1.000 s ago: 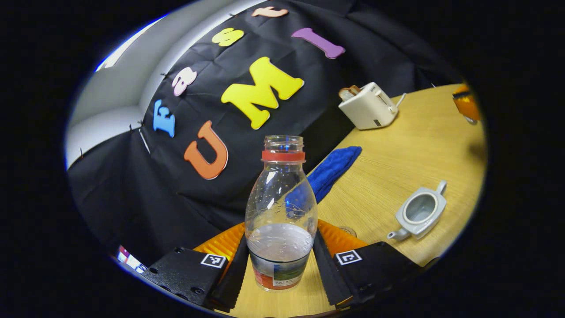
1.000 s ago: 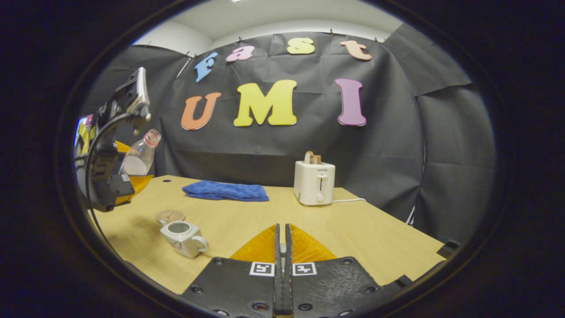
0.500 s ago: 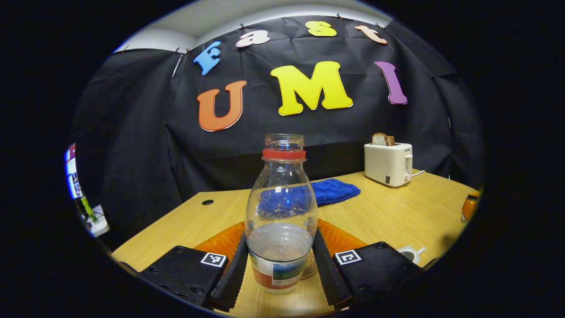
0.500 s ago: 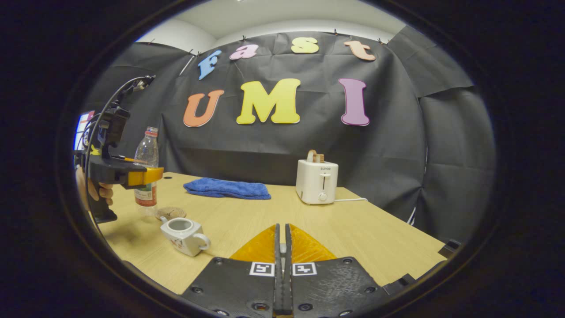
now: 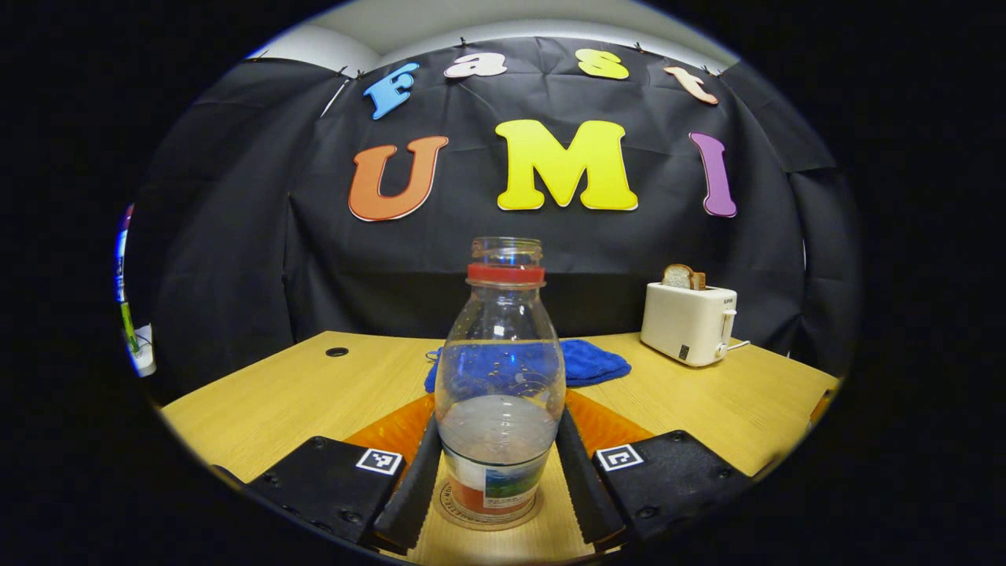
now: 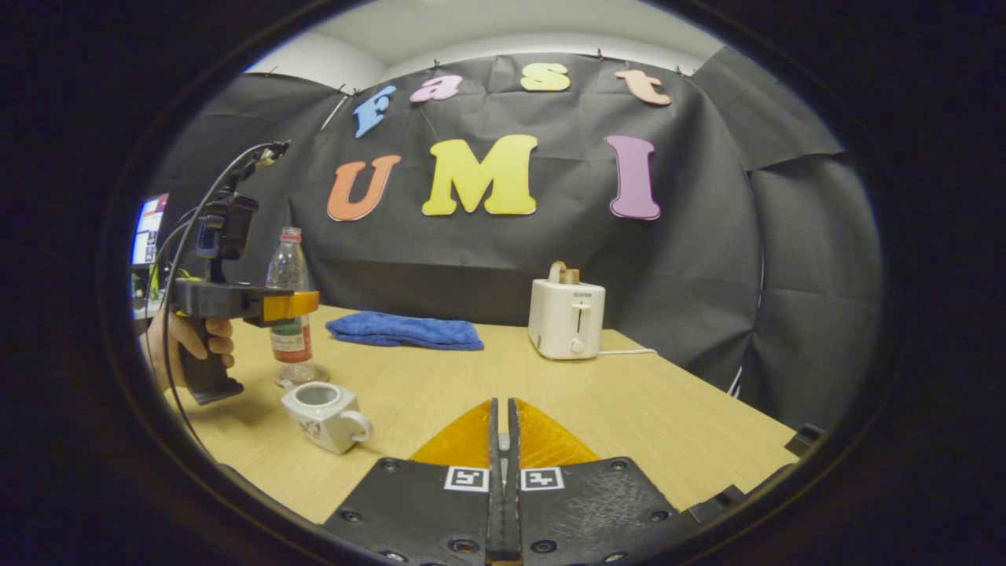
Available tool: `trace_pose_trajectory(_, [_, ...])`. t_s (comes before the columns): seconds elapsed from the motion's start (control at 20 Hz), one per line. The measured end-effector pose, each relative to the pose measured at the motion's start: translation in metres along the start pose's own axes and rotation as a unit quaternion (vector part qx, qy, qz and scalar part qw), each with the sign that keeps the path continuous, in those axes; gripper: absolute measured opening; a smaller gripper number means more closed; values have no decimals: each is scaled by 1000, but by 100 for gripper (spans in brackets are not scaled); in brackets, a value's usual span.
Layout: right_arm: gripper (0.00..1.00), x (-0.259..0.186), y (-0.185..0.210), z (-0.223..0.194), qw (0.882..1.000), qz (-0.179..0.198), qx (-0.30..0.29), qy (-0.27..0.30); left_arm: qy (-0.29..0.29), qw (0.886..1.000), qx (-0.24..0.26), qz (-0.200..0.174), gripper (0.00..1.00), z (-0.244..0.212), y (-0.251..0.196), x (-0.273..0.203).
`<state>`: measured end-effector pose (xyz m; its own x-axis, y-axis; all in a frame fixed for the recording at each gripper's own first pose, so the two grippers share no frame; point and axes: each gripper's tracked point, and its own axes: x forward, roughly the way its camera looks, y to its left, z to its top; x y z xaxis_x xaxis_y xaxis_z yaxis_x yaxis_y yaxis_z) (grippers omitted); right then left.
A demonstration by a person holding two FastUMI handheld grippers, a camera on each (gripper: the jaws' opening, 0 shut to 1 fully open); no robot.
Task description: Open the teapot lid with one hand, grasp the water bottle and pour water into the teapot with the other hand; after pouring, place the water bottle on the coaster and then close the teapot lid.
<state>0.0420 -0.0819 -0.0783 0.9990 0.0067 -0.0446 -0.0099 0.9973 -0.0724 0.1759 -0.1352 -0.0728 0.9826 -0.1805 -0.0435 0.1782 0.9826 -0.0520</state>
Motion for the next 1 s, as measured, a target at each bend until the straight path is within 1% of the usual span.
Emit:
trace_pose_trajectory(0.1, [0, 1, -1, -2, 1000, 1, 1, 3, -4, 1000, 4, 1, 75, 1, 1, 2])
trace_pose_trajectory(0.25, [0, 1, -2, -2, 1000, -1, 4, 3, -4, 1000, 7, 17, 77, -2, 9, 5])
trace_pose_trajectory(0.3, [0, 3, -2, -3, 1000, -1, 4, 4, -1, 1000, 8, 20, 84, -3, 10, 5])
trace_pose_trajectory(0.35, [0, 3, -2, -4, 1000, -1, 4, 5, 5, 1000, 5, 13, 80, -7, 8, 5])
trace_pose_trajectory(0.45, [0, 2, 0, -3, 1000, 1, 4, 6, 21, 1000, -8, -8, 86, -18, -3, 5])
trace_pose_trajectory(0.5, [0, 1, 0, -3, 1000, 1, 3, 5, 28, 999, -12, -12, 93, -21, -4, 5])
trace_pose_trajectory(0.6, [0, -1, 1, 0, 1000, 1, 0, -1, 40, 999, -13, -12, 97, -27, -4, 3])
trace_pose_trajectory(0.85, [0, -3, 6, 1, 1000, 4, -4, -4, 41, 999, -22, -24, 97, -25, -8, -7])
trace_pose_trajectory(1.0, [0, -7, 4, 3, 1000, 1, -11, -7, 31, 999, -12, -26, 98, -20, -7, -16])
